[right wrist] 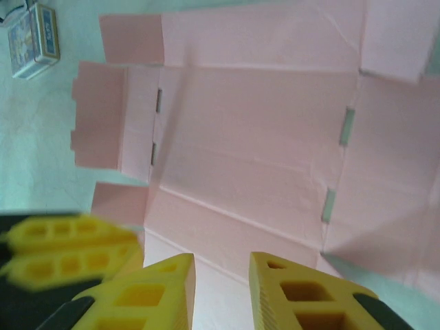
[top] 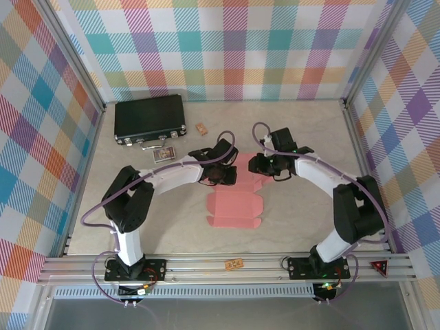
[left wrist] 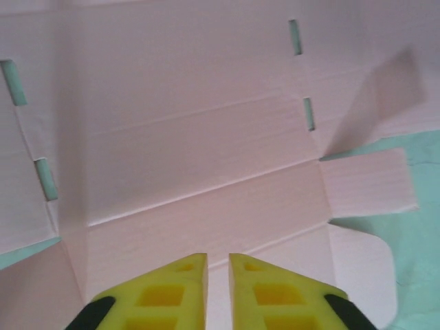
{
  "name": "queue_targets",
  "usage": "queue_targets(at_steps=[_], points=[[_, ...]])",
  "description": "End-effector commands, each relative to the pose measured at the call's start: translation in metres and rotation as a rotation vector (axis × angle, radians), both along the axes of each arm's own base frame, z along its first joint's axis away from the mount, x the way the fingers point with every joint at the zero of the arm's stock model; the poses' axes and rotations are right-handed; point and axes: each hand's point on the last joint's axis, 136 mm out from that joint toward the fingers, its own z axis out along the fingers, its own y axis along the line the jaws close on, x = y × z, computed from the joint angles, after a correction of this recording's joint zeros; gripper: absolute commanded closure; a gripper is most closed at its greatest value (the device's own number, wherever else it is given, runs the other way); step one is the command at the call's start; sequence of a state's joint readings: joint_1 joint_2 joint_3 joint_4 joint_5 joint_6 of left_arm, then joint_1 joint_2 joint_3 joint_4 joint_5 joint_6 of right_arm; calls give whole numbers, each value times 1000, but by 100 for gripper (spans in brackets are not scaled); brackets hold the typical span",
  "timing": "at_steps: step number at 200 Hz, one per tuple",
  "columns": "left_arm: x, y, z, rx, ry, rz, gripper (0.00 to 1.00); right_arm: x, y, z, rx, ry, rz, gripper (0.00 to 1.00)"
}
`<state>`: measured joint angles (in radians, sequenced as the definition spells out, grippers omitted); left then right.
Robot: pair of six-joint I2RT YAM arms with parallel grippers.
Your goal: Fold the paper box
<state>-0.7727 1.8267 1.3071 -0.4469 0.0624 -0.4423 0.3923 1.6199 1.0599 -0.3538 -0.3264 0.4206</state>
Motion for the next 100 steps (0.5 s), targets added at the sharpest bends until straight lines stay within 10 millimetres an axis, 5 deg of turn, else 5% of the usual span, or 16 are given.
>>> queue_targets(at_steps=[1, 50, 100], points=[[-24, 6, 2, -9, 36, 3, 94, 5, 10, -14, -13, 51, 60, 74], [-61, 15, -27, -18, 112, 33, 100, 29, 31, -37, -16, 116, 96, 79], [-76, 49, -54, 91, 122, 103, 100, 23, 24, -73, -84, 201, 77, 80]])
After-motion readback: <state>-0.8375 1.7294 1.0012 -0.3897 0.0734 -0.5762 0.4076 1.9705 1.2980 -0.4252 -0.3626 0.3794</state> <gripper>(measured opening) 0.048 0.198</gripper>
